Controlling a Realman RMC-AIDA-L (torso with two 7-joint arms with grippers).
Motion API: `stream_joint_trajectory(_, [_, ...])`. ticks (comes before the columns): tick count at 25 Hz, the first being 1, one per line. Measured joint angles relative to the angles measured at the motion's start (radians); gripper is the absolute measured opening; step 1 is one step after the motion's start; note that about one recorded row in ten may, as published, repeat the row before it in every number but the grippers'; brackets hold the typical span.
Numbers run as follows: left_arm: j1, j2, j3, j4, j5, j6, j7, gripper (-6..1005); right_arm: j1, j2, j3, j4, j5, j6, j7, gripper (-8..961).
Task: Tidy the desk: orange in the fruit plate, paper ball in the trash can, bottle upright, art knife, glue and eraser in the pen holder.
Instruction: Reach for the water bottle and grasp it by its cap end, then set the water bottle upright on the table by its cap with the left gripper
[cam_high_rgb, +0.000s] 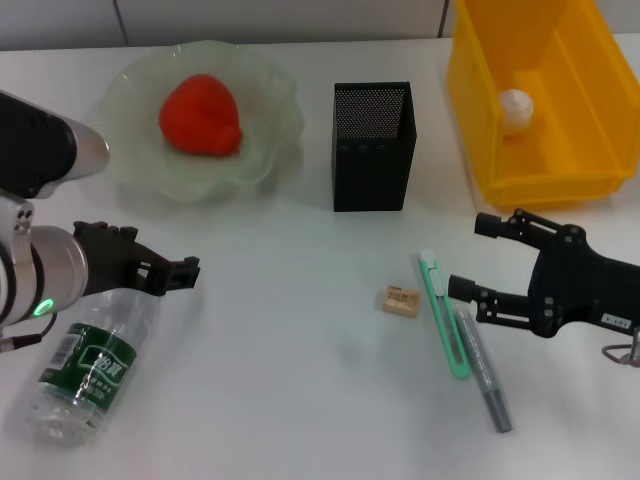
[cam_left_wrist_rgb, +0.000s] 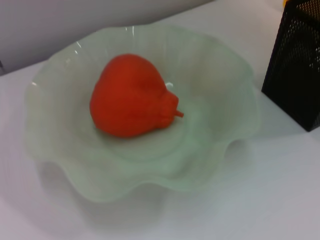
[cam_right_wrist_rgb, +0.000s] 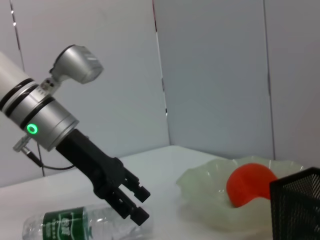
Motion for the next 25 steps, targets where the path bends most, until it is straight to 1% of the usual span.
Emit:
stream_joint_trajectory(2, [-0.007,0.000,-0.001,-0.011,0.000,0.000,0.000,803,0.004,0.001,-0.001,0.004,-0.009,0.001,0.000,831])
stream_joint_trajectory(3, [-0.026,0.000,-0.005,-0.045,0.001,0.000,-0.001,801,0.007,0.001,-0.003,0.009,-0.010,0.002,-0.001,831])
stream_joint_trajectory(8, [-0.064,-0.001,-0.034,-0.107,0.002,0.003,-0.003,789,0.023,-0.001,-0.004,0.041,-0.013,0.003,-0.001,831])
stream_joint_trajectory(12, [-0.072,-0.001,-0.041,-0.114,0.001,0.016,-0.004,779,0.023,-0.001,-0.003,0.043,-0.014,0.003,0.001,830])
stream_joint_trajectory(17, [-0.110,-0.001,-0.068,-0.136,0.003,0.085,-0.004,671,0.023,-0.002,-0.003,0.045,-0.015,0.003,0.006,830])
stream_joint_trajectory(25, [-0.112,0.003,-0.065,-0.127,0.004,0.089,0.021,491,0.021,-0.002,0.005,0.046,-0.016,-0.002,0.018,830])
